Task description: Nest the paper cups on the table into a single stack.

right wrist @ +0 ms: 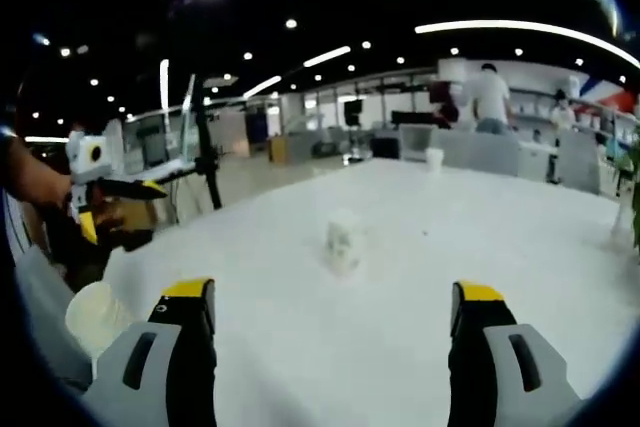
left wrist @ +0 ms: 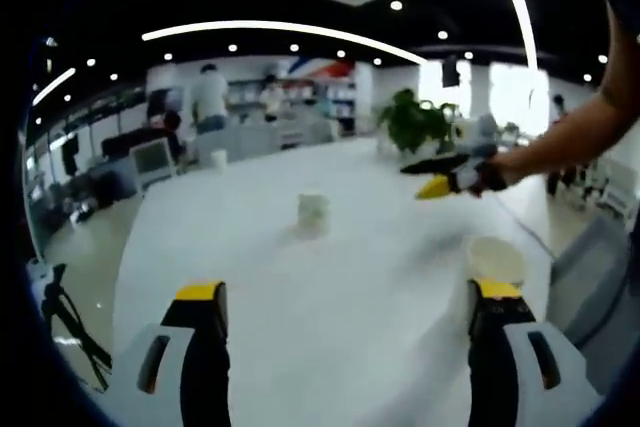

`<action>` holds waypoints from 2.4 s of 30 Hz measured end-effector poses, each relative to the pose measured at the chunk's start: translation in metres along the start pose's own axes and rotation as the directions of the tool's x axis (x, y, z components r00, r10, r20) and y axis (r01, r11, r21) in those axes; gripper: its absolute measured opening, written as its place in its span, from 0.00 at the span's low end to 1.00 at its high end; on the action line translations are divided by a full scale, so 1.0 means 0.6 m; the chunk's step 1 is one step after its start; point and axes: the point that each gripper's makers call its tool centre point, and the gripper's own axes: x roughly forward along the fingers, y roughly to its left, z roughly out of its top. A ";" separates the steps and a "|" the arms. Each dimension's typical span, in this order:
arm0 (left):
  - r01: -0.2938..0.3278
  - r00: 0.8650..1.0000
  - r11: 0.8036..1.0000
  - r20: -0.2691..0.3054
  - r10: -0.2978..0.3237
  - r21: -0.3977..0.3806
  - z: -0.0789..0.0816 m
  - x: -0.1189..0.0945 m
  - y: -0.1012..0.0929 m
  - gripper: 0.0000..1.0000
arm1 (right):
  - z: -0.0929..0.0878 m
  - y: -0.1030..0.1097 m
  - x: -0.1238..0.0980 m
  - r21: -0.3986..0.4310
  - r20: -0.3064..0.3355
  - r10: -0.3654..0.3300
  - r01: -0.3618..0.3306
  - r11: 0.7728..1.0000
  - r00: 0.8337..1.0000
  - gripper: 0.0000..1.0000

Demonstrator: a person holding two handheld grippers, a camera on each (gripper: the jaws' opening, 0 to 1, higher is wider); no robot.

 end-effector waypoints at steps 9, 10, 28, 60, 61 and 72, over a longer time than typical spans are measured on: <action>-0.001 1.000 1.000 -0.010 0.001 -0.010 -0.016 -0.001 0.004 0.98 | 0.005 0.009 0.045 -0.070 -0.010 0.040 -0.040 0.997 0.999 0.91; -0.001 1.000 1.000 -0.011 0.001 -0.012 -0.018 -0.001 0.005 0.98 | 0.004 0.007 0.052 -0.073 -0.007 0.041 -0.041 0.996 0.999 0.90; 0.003 1.000 0.999 -0.024 -0.003 -0.037 -0.035 0.002 0.007 0.98 | 0.011 -0.009 0.150 -0.065 -0.032 0.101 -0.103 0.993 0.994 0.93; -0.006 1.000 1.000 -0.028 0.005 -0.027 -0.044 0.009 0.015 0.97 | -0.011 -0.033 0.286 -0.082 -0.072 0.065 -0.071 0.994 0.995 0.62; -0.004 1.000 1.000 -0.031 0.003 -0.028 -0.046 0.010 0.015 0.97 | -0.011 -0.033 0.287 -0.088 -0.076 0.060 -0.067 0.994 0.995 0.58; 0.004 0.999 1.000 -0.036 -0.005 -0.027 -0.048 0.015 0.014 0.96 | -0.028 -0.023 0.284 -0.107 -0.117 0.071 -0.084 0.991 0.991 0.39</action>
